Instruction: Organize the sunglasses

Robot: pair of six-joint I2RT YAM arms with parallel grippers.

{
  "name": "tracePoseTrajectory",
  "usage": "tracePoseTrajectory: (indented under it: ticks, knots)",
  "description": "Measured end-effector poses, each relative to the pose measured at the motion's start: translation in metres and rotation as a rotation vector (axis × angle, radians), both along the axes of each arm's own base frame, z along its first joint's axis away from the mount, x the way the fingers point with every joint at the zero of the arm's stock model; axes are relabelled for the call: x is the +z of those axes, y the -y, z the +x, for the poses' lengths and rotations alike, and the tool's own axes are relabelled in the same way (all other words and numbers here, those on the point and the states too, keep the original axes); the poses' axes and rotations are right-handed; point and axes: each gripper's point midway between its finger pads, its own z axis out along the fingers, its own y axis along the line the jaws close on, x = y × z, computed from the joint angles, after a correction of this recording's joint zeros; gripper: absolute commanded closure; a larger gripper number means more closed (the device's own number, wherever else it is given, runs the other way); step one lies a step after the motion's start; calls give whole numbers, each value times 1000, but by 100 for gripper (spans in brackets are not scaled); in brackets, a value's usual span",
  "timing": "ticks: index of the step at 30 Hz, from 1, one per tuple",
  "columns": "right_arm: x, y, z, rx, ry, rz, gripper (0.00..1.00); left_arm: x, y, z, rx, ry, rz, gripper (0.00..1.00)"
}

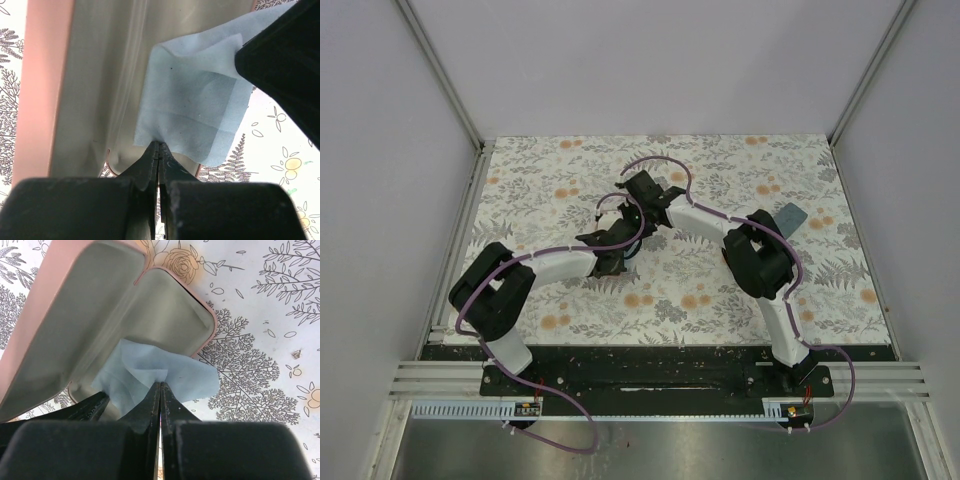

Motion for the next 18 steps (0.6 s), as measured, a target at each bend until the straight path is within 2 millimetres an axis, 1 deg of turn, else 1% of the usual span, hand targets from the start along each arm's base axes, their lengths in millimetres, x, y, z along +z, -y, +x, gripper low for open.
tracePoseTrajectory:
  ticks: [5,8,10,12,13,15,18]
  knots:
    - [2,-1,0,2,-1,11,100,1,-2,-1,2,4,4,100]
    - [6,-2,0,3,2,19,100,3,-9,-7,-2,-7,26,100]
    - [14,-2,0,0,8,28,100,9,-13,-12,-6,-8,34,100]
    - [27,-1,0,-3,21,41,100,20,-13,-15,-11,10,22,100]
    - [34,-1,0,-5,29,49,100,25,-12,-15,-13,21,14,98]
    - [55,2,-1,-15,48,71,100,41,-10,-15,-20,54,-15,93]
    - [82,11,-2,-37,76,97,100,62,-8,-17,-34,102,-64,82]
